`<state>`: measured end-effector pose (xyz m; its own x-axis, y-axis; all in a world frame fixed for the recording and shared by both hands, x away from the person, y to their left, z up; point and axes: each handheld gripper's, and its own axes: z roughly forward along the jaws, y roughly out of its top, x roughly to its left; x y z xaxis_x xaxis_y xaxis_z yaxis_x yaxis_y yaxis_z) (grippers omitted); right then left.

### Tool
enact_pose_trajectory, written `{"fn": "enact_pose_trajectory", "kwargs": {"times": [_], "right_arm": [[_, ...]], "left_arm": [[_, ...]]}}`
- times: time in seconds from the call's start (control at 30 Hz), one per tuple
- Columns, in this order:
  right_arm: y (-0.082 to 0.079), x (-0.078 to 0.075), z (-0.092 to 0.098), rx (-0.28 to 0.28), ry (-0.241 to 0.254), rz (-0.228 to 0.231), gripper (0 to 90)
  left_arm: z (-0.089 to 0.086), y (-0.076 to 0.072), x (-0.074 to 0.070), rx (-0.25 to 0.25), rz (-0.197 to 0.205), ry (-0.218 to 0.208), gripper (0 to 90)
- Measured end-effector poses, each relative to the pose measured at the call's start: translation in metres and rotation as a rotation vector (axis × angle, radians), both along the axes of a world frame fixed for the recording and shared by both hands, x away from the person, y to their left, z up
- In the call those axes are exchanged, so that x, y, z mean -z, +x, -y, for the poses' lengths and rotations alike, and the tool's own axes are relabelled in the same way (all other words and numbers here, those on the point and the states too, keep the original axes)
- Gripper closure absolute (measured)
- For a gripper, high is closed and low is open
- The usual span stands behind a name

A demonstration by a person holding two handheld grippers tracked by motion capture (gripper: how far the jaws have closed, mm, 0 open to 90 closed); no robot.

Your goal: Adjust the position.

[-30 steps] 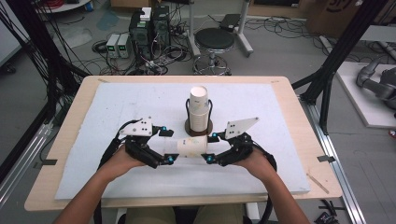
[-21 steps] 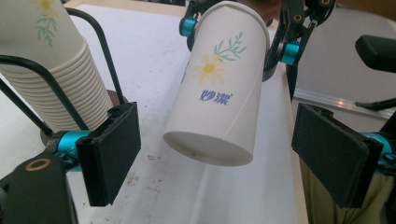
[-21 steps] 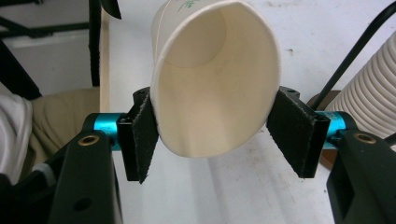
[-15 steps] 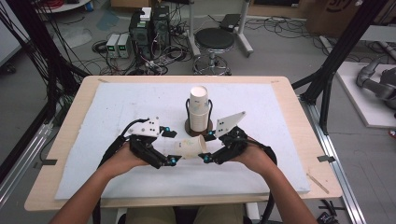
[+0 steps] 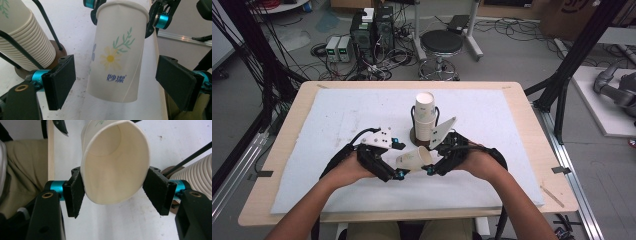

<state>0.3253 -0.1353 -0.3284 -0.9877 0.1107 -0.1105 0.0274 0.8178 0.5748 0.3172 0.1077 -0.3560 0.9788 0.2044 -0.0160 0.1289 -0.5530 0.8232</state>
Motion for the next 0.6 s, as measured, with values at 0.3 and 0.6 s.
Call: {"fn": "enact_pose_trajectory", "kwargs": {"times": [0.3, 0.6], "right_arm": [[-0.002, -0.006, -0.016, -0.031, -0.111, 0.013, 36.2], [-0.003, -0.004, -0.025, -0.055, -0.161, 0.004, 36.0]], "left_arm": [[0.008, 0.003, 0.002, 0.024, -0.014, 0.043, 19.7], [0.014, 0.006, 0.009, 0.057, -0.064, 0.084, 26.9]]}}
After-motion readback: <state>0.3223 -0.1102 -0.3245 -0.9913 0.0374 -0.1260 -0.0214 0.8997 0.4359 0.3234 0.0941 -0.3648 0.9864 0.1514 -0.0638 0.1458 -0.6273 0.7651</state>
